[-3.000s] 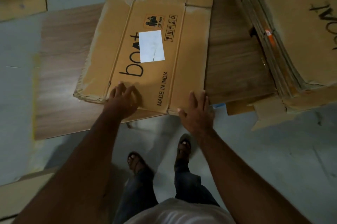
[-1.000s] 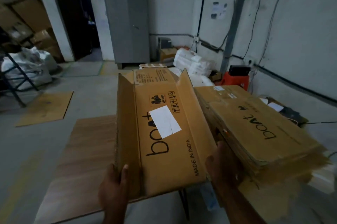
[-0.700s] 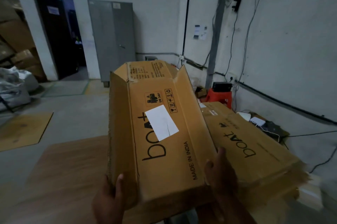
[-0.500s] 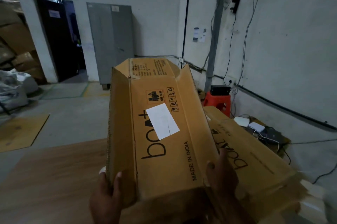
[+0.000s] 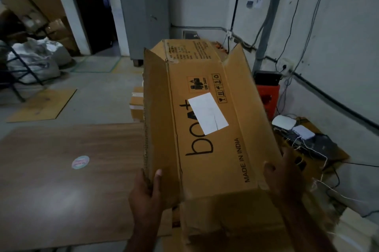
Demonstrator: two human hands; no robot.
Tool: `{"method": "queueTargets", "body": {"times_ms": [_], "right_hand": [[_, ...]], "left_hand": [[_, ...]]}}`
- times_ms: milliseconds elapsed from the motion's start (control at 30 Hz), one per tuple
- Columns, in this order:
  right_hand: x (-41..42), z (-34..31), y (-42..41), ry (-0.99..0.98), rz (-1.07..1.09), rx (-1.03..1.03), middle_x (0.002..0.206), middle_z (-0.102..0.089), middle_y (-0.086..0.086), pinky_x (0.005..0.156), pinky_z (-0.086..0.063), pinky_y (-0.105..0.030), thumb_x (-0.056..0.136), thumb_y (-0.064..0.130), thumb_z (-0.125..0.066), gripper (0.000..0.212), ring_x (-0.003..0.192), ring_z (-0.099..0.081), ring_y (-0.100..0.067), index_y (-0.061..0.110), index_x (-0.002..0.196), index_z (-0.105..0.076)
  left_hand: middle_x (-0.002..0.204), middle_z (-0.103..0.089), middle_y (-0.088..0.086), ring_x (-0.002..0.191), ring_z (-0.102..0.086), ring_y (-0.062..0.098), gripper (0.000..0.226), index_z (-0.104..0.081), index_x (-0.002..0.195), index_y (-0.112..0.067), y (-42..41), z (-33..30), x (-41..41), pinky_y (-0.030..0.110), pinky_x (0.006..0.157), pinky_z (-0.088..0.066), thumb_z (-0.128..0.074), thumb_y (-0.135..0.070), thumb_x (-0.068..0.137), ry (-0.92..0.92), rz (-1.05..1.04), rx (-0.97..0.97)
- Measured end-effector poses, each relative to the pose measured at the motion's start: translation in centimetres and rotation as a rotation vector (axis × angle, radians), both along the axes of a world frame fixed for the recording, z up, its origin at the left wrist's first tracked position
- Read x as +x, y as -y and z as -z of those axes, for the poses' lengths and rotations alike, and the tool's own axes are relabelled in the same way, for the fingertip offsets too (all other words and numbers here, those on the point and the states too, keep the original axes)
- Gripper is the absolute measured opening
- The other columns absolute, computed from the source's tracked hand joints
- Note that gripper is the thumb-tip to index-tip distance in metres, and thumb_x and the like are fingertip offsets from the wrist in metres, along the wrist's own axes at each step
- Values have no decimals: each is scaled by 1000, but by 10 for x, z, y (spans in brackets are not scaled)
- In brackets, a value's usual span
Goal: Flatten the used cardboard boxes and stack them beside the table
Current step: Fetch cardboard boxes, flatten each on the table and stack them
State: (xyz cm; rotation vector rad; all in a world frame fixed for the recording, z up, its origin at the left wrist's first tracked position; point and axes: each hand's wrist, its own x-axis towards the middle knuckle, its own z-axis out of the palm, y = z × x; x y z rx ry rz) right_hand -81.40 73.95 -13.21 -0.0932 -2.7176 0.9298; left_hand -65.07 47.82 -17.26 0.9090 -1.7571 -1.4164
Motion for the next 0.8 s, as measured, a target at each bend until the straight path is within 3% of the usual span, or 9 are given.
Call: {"method": "queueTargets", "body": {"times_ms": [100,200,367,467,567,633,733,800], "right_hand": [[-25,5,-52,99,26,-38,131,-58,-25,84,-49,-49,89,10,-75,64,112,-61,-46,4,143,-42],[-51,20,-104,285,61,-30,120,-59,-19,79,-47,-45,85,12,-75,63,96,-57,-37,7,139,-44],[-73,67,-166,622,-4,90,104,-53,-12,56,-37,-29,89,12,-71,50,85,-52,-28,1,133,-50],[-89,92,-183,674,-14,98,112,-58,-17,71,-52,-40,88,27,-75,60,93,-58,-33,2,135,-47],[-106,116,-190,707,-26,79,127,-59,-21,87,-53,-48,88,41,-75,70,106,-60,-38,3,139,-44],[-114,131,-193,700,-21,18,128,-58,-21,87,-55,-50,88,43,-76,71,109,-61,-40,5,139,-44],[-128,157,-203,686,-26,-34,120,-63,-16,80,-61,-50,79,58,-78,75,100,-66,-36,9,130,-52],[-142,189,-219,681,-9,-25,121,-63,-16,79,-61,-51,66,73,-75,92,101,-66,-37,11,131,-54]], "left_hand": [[103,-70,-13,96,-68,12,17,-63,107,-36,-37,20,-11,40,84,-58,-71,-39,93,-17,61,100],[112,-72,-8,104,-69,19,48,-63,117,-39,-61,60,-16,49,85,-61,-80,-61,78,104,193,341],[122,-63,10,103,-68,32,62,-47,127,-27,-81,112,-18,57,73,-62,-81,-47,79,488,450,527],[123,-61,11,107,-66,31,60,-40,135,-19,-92,117,-22,51,78,-62,-77,-33,90,459,400,519],[115,-64,8,103,-66,30,51,-48,127,-18,-91,113,-30,53,87,-58,-72,-44,91,501,321,433],[107,-68,11,96,-68,32,44,-54,117,-18,-87,116,-35,56,84,-59,-69,-48,89,525,292,401],[102,-68,16,89,-67,30,19,-60,109,-11,-82,113,-45,46,79,-59,-66,-26,98,540,271,354],[108,-65,20,97,-66,35,40,-60,114,-1,-78,120,-54,48,85,-58,-67,-35,94,640,232,250]]}}
